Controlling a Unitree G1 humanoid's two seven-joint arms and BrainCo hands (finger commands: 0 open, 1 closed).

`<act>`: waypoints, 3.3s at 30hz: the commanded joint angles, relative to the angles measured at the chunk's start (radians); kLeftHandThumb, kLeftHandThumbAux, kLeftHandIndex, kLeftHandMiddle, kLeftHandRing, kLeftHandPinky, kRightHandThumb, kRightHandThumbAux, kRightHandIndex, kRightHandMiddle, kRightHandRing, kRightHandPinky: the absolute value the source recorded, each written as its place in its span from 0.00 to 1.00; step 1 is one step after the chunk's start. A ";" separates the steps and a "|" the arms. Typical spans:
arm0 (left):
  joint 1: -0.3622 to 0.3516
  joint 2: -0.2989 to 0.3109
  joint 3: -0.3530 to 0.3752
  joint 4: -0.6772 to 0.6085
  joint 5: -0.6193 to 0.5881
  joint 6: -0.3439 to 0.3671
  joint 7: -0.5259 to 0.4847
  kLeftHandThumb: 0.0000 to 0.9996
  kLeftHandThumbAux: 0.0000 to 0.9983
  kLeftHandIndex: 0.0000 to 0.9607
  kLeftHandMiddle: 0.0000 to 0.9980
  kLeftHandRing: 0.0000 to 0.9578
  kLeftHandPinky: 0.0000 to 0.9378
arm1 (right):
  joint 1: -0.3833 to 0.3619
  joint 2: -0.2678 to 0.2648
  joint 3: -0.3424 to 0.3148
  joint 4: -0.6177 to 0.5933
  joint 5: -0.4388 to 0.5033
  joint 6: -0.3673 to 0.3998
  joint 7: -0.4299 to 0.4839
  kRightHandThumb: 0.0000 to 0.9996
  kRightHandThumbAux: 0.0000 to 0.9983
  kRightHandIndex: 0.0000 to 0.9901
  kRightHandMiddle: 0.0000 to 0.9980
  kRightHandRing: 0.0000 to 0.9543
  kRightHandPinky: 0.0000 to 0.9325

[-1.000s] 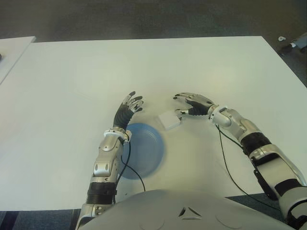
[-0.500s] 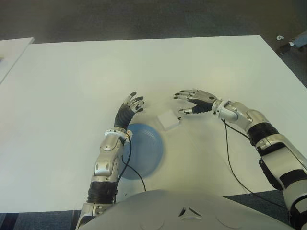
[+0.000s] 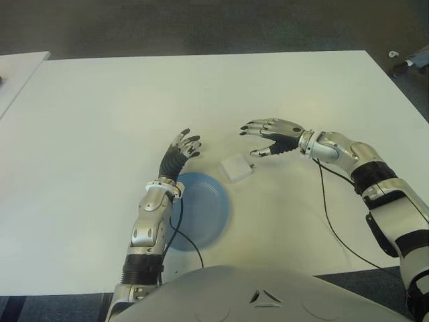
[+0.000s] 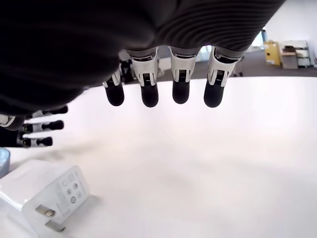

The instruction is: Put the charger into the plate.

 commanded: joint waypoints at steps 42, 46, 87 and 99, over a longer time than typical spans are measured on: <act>-0.014 -0.020 -0.032 0.003 0.062 0.049 0.062 0.05 0.61 0.12 0.22 0.25 0.28 | -0.035 -0.019 0.116 -0.042 -0.266 -0.142 -0.270 0.36 0.13 0.00 0.00 0.00 0.00; -0.009 -0.023 -0.036 -0.010 0.066 0.056 0.068 0.05 0.62 0.12 0.21 0.25 0.28 | -0.034 -0.004 0.137 -0.030 -0.296 -0.125 -0.325 0.38 0.14 0.00 0.00 0.00 0.00; 0.011 -0.043 -0.050 -0.033 0.061 0.051 0.056 0.01 0.67 0.12 0.17 0.20 0.22 | -0.046 0.094 0.318 0.114 -0.441 0.022 -0.599 0.33 0.17 0.00 0.00 0.00 0.00; 0.021 -0.054 -0.050 -0.046 0.053 0.051 0.062 0.02 0.66 0.13 0.19 0.23 0.27 | -0.069 0.131 0.394 0.206 -0.475 0.069 -0.708 0.33 0.18 0.00 0.00 0.00 0.00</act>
